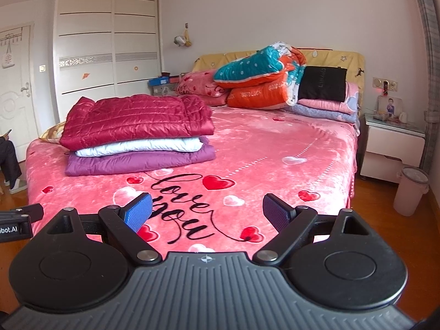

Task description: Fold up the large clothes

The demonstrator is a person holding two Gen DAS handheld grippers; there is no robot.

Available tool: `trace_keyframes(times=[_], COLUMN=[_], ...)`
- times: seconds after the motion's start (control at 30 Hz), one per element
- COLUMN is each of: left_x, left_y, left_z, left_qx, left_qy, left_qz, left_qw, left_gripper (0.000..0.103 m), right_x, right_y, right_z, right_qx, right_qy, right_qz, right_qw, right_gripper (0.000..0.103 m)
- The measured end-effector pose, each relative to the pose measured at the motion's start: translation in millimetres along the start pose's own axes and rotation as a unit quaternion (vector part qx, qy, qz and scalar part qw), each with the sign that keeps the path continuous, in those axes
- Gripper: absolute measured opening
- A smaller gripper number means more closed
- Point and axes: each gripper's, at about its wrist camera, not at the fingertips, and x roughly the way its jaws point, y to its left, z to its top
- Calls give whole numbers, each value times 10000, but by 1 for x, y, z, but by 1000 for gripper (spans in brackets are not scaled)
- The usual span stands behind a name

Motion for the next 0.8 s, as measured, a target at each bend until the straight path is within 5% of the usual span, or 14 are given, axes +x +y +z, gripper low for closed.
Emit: trace_keyframes(times=[0.8], left_x=[11], left_y=[30], left_z=[-4], left_qx=[-408], left_qy=[89], left_qz=[74], left_qw=[9991], left_gripper=[102], right_x=[12], right_y=[0], right_z=[-6], right_qx=[-229], right_qy=[187], right_qz=[224], right_qw=[9993], right_gripper=[103])
